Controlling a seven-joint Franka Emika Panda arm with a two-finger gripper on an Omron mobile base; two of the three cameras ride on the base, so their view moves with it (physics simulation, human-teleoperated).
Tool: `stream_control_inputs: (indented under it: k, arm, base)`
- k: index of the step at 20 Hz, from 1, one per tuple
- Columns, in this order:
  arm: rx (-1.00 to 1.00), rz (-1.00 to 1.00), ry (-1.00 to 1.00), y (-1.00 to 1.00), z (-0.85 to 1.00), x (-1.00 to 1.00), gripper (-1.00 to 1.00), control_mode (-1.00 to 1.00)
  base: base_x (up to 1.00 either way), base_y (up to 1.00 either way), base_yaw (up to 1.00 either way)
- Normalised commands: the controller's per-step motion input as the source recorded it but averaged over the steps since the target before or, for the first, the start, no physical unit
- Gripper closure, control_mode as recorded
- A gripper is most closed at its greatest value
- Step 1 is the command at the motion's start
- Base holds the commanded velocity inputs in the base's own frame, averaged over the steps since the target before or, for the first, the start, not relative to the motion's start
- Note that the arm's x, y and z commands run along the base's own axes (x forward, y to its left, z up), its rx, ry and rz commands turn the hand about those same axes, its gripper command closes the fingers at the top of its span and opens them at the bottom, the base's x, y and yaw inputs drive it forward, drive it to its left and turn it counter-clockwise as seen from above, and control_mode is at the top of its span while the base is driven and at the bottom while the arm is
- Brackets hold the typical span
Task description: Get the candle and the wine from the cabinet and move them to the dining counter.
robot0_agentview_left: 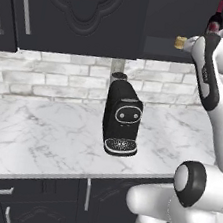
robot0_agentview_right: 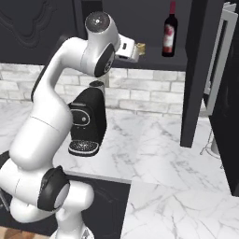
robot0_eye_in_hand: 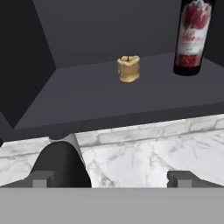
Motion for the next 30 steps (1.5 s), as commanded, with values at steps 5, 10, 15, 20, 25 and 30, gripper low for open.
stream_control_inputs:
  k: [5,10,15,20,25,30]
  arm:
    - [0.00,0.00,0.00,0.00,-0.21,0.67,-1.00,-1.00]
    - [0.00,0.00,0.00,-0.01,0.00,0.71,-1.00,-1.00]
    - [0.00,0.00,0.00,-0.16,0.00,0.51,-1.00,-1.00]
    - [-0.03,0.02,0.00,-0.22,0.00,0.26,-1.00,-1.00]
    - [-0.07,0.03,0.00,-0.11,0.01,0.20,-1.00,-1.00]
    - [-0.08,0.02,0.00,-0.01,0.00,0.19,-1.00,-1.00]
  base:
    - [0.00,0.00,0.00]
    - [0.00,0.00,0.00]
    - [0.00,0.00,0.00]
    - [0.00,0.00,0.00]
    - [0.00,0.00,0.00]
    - [0.00,0.00,0.00]
